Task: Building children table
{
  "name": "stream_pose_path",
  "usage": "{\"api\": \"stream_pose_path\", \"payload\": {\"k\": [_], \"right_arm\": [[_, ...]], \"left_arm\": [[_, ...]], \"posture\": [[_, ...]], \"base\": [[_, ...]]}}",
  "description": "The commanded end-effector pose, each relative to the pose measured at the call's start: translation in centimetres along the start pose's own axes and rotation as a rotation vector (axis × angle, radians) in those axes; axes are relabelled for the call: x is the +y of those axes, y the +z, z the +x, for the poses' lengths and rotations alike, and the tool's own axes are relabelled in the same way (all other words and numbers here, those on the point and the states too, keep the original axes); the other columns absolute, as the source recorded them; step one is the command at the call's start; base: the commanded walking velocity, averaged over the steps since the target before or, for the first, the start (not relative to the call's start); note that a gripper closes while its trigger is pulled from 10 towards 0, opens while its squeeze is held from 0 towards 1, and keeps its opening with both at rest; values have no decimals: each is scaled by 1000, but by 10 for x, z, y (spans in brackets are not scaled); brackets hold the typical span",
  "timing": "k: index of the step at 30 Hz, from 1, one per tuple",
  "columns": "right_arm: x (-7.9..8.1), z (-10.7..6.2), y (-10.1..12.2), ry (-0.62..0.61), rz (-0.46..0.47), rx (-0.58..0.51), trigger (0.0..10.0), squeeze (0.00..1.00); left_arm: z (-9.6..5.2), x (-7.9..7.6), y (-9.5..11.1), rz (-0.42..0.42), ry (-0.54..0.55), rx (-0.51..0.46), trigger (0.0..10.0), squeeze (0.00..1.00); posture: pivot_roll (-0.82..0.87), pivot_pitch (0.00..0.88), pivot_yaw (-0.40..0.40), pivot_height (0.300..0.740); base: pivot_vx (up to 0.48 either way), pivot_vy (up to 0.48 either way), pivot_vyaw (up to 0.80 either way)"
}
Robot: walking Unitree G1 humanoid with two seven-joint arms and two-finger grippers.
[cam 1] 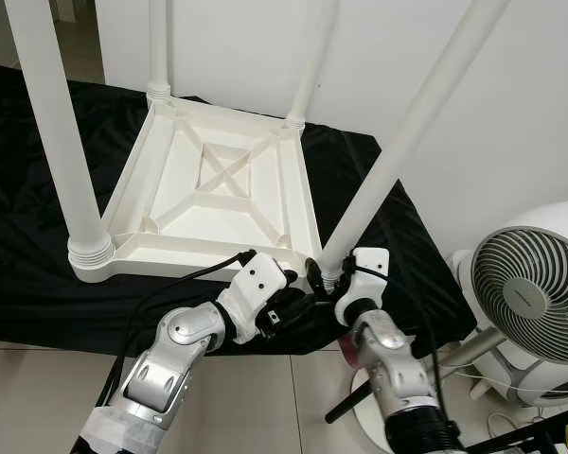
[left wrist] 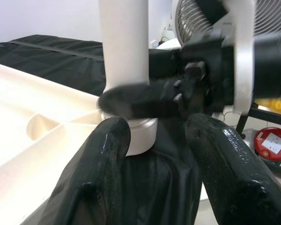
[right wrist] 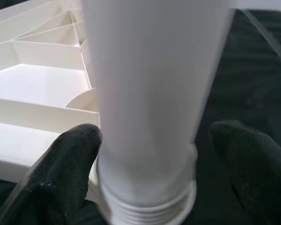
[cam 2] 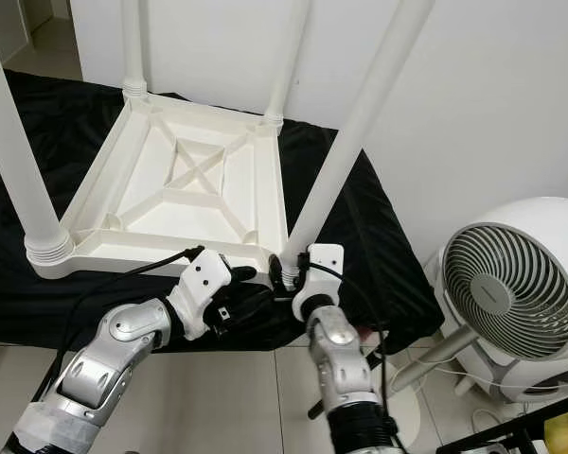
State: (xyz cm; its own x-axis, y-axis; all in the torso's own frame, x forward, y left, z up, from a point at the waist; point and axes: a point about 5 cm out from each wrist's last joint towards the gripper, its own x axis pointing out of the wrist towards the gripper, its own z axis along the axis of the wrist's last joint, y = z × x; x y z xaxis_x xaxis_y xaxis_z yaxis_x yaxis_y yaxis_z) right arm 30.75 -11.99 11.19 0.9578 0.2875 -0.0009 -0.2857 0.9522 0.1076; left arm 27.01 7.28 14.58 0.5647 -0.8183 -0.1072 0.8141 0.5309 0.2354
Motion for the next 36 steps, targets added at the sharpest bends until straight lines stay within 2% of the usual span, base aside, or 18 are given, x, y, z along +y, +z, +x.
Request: {"api": "stream_pose_path", "payload": {"k": [1,4,5,9,12,14,22,23,24,25,27,28,36], "right_arm": [[-10,-4,3,28,-20,-15,10000,0],[-18,-2,7,101,-10,-16,10000,0],[-22,-1,11,127,-62,-27,10000,0],[-29,5,14,198,-114,-17,10000,0],[-28,8,14,239,-138,-4,10000,0],[-22,15,16,354,-188,9,10000,0],[-13,27,12,441,-222,40,10000,0],[-12,28,8,456,-231,62,5843,0],[-11,28,5,468,-237,77,5843,0],[-12,28,1,473,-245,93,1059,0],[-13,28,0,475,-250,101,1059,0],[-16,28,-2,472,-248,108,0,0],[-24,26,-3,452,-216,106,0,0]], "left_arm": [[3,-4,0,1,-18,-3,10000,0],[3,-5,-1,1,-22,-1,10000,0],[3,-5,-1,4,-26,1,10000,0],[4,-4,0,4,-28,1,10000,0],[4,-5,0,3,-29,-2,10000,0],[5,-6,1,11,-32,1,10000,0],[4,-6,0,13,-28,6,10000,0],[5,-7,1,13,-28,4,10000,0],[5,-7,1,13,-28,4,10000,0],[6,-7,1,13,-27,3,10000,0],[6,-7,1,13,-26,3,10000,0],[6,-6,2,12,-23,2,10000,0],[3,-5,2,10,-13,3,10000,0]], "posture": [[128,0,-187,740],[124,0,-186,740],[124,0,-188,740],[120,0,-184,740],[121,0,-184,740],[129,0,-181,740],[134,0,-182,740],[133,0,-183,740],[133,0,-183,740],[135,0,-184,740],[135,0,-184,740],[137,0,-186,740],[135,1,-183,740]], "base": [[0,0,0],[0,0,0],[0,0,0],[0,0,0],[0,0,0],[0,0,0],[0,0,0],[0,0,0],[0,0,0],[0,0,0],[0,0,0],[0,0,0],[0,0,0]]}}
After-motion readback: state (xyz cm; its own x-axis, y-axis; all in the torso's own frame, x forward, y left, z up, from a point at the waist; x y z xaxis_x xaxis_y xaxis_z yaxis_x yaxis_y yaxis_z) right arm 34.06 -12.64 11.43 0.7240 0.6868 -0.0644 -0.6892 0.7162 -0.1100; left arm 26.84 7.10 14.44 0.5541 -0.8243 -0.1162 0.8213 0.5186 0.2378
